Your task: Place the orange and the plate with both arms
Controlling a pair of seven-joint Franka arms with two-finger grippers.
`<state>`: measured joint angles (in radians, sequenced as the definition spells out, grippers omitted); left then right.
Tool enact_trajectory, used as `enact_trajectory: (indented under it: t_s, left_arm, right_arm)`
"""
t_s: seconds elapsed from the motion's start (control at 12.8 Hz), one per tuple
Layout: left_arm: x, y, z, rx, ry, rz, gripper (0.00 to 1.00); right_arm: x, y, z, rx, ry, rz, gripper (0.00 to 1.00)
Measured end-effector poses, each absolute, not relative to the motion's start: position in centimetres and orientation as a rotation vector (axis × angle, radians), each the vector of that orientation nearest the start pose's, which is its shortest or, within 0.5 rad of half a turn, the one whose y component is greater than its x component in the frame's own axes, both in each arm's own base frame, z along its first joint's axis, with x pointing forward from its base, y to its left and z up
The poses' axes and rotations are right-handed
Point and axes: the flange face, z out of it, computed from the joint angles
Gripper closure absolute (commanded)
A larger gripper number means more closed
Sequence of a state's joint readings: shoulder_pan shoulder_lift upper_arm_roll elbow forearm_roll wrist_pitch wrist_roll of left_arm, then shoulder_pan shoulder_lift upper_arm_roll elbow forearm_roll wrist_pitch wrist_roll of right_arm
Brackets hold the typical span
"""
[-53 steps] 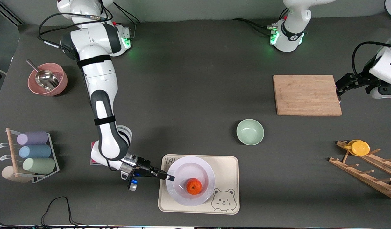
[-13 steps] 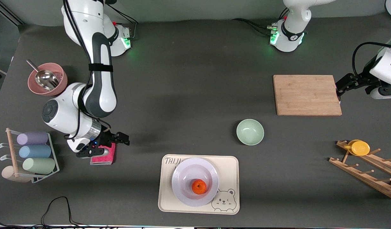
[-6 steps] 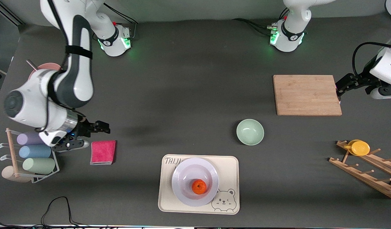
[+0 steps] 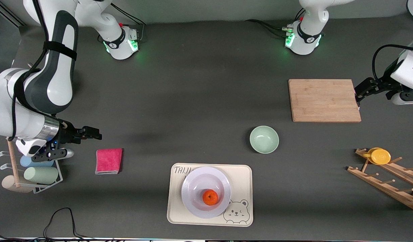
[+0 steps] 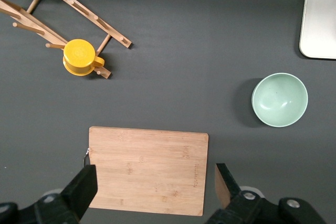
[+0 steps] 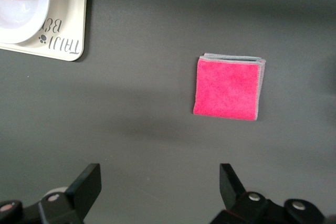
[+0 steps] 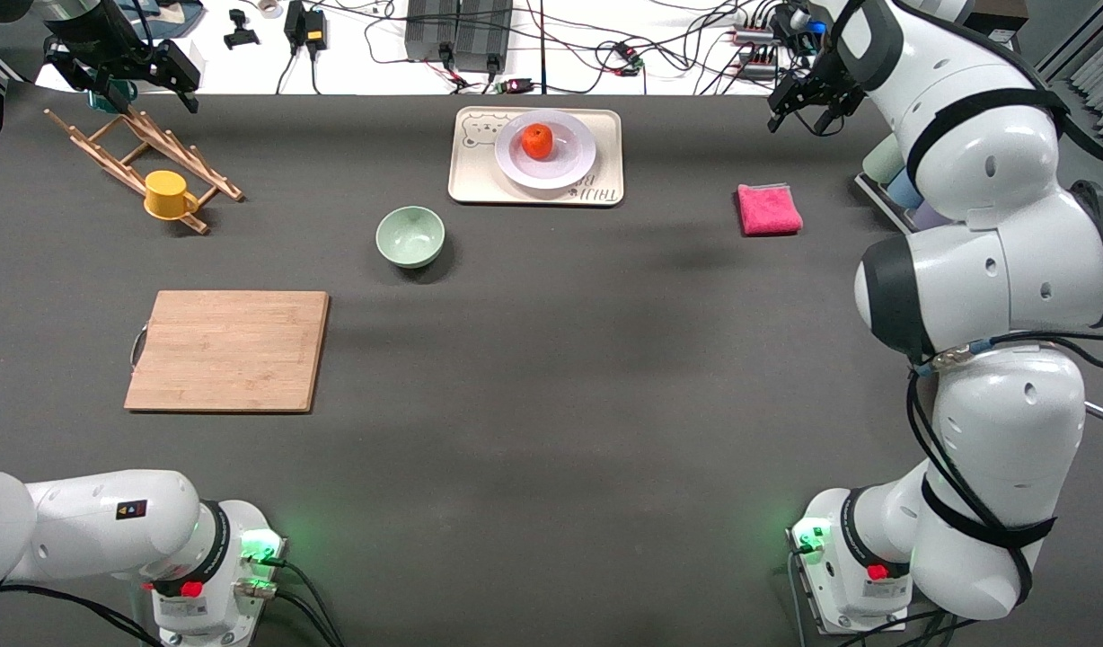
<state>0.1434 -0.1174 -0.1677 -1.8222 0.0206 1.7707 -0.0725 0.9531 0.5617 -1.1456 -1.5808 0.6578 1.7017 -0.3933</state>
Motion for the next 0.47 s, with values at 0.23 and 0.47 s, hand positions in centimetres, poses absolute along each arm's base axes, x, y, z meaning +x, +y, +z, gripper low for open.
enact_trajectory:
  t_s: [0.23, 0.47]
  left_arm:
    - [53.2, -1.5, 58.5, -3.102, -0.07, -0.103, 0.0]
    - [53.2, -1.6, 58.5, -3.102, -0.07, -0.103, 0.0]
  right_arm:
    - [64.3, 5.5, 46.1, -3.011, -0.209, 0.078, 0.0]
    - [64.3, 5.0, 46.9, -3.042, -0.267, 0.123, 0.0]
